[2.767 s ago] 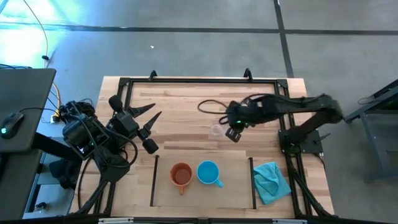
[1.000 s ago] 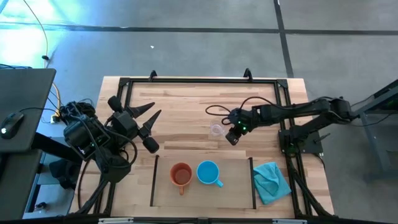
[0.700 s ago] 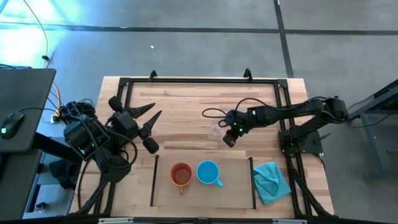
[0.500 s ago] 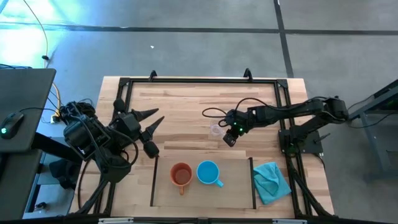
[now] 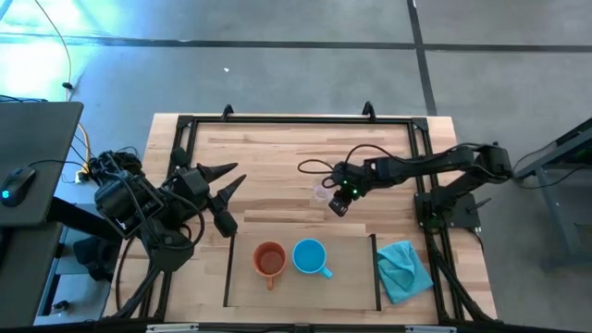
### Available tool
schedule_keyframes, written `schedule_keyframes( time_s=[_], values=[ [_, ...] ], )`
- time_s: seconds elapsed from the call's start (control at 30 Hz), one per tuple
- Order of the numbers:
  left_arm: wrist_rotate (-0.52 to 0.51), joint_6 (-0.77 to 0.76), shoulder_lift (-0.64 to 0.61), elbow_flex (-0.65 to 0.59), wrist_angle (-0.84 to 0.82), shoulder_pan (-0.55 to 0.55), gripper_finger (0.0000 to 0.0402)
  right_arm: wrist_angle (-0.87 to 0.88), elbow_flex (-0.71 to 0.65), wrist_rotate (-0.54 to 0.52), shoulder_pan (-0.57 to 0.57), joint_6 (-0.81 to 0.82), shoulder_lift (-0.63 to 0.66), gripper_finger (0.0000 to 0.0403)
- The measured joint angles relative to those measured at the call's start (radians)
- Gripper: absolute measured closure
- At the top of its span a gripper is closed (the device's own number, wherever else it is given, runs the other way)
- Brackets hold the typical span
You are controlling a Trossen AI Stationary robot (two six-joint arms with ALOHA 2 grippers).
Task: Stack small to large cups/mugs on shelf
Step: Put the transparent mug on the shelf
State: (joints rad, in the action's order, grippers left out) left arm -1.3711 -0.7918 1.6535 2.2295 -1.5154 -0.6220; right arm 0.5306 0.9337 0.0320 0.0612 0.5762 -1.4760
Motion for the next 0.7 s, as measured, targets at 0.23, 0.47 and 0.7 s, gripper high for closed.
schedule_keyframes(
  time_s=[0.23, 0.47, 0.7],
  values=[
    [-0.002, 0.0, 0.0, 0.0, 0.0, 0.0, 0.0277, -0.013, 0.0, 0.005, 0.0, -0.008, -0.041, 0.0295],
    [-0.002, 0.001, 0.0, 0.0, -0.004, 0.0, 0.0277, -0.017, 0.0, 0.001, 0.004, -0.028, -0.059, 0.0295],
    [-0.033, 0.002, 0.0, 0.0, -0.007, 0.0, 0.0277, -0.016, 0.0, -0.028, 0.026, -0.045, -0.065, 0.0295]
  ],
)
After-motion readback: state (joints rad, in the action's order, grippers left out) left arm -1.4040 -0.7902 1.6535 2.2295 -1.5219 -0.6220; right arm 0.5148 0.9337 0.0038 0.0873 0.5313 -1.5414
